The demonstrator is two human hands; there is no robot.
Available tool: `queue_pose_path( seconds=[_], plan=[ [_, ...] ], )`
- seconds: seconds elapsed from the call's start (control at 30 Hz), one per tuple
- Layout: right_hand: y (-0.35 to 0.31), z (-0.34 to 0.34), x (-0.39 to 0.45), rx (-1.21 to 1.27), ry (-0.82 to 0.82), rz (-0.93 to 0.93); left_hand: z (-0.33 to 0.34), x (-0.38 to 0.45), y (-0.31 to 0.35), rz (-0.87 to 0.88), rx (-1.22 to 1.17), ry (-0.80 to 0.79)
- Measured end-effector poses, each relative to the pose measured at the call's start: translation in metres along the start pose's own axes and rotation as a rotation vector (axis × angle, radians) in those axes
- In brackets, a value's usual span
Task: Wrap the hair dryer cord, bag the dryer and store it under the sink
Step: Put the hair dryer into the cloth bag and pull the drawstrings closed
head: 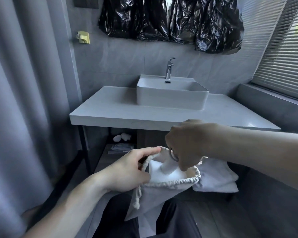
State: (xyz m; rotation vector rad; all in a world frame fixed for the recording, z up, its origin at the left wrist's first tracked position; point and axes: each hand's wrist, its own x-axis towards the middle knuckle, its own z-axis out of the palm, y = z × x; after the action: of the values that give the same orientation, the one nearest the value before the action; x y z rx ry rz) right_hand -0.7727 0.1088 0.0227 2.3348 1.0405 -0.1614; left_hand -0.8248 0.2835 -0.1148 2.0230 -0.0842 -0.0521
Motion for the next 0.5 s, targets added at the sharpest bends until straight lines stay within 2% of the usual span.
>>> queue_pose_path(
  seconds=[0.13, 0.23, 0.37, 0.5],
  plan=[
    [-0.022, -0.004, 0.014, -0.067, -0.081, -0.04, 0.003, 0.004, 0.001, 0.056, -0.024, -0.051],
    [-0.038, 0.002, 0.027, -0.06, -0.135, -0.109, 0.001, 0.0, 0.005, 0.036, -0.144, -0.099],
    [-0.048, 0.018, 0.041, 0.008, -0.237, -0.161, -0.006, -0.006, -0.002, 0.003, -0.227, -0.077],
    [-0.054, 0.034, 0.055, -0.035, -0.201, -0.182, -0.01, -0.005, -0.01, 0.016, -0.271, -0.074]
  ],
)
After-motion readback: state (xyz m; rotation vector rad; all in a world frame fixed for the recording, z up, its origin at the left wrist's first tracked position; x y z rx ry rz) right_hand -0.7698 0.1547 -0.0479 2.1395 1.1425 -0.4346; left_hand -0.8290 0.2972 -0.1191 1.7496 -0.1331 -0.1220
